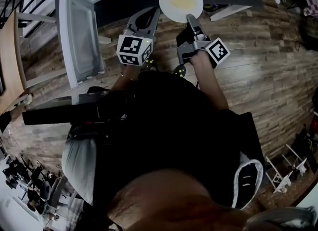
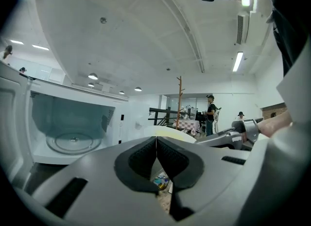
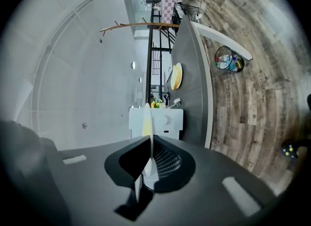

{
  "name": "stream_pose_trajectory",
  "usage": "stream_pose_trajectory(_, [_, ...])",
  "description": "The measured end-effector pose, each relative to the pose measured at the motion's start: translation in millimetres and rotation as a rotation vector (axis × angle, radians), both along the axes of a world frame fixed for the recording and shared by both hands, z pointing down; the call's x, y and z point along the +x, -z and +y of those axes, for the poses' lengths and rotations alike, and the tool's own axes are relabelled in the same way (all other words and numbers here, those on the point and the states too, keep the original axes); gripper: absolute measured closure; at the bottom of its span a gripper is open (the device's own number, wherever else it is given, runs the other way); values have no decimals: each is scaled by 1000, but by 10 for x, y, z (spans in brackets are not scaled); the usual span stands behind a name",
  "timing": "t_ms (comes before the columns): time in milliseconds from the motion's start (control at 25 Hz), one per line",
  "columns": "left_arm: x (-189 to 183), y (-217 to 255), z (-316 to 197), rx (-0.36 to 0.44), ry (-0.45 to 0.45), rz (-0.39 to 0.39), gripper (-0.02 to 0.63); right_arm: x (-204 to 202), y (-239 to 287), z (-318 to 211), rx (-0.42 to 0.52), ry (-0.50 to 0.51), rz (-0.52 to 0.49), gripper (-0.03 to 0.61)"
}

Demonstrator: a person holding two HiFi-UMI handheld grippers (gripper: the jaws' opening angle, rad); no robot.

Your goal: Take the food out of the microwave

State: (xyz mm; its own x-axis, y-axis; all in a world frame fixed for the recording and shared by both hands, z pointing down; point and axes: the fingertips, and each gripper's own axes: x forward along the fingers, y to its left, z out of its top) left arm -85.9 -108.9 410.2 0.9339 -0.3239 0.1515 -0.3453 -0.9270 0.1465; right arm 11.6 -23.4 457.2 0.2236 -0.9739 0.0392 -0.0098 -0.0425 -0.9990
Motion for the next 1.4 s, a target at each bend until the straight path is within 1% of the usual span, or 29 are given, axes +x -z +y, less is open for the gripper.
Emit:
stream_pose_trajectory(400, [551, 11, 581, -10, -82, 3, 606, 455, -2, 648, 2, -67, -24, 571])
stream_pose_trajectory(600, [874, 30, 899, -2, -104, 3, 606, 752, 11, 1005, 12, -93, -24, 571])
stream_pose_trajectory(880, [1227, 34, 1321, 19, -130, 0, 606, 1083, -25, 1459, 8, -112, -15, 571])
stream_pose_trajectory(1160, [1477, 63, 1573, 27, -154, 5, 606, 1284, -29, 1777, 10, -142, -14, 572])
stream_pose_trajectory(1400, [1613, 74, 1671, 35, -180, 1, 606, 1400, -13, 1901, 20, -170, -16, 572])
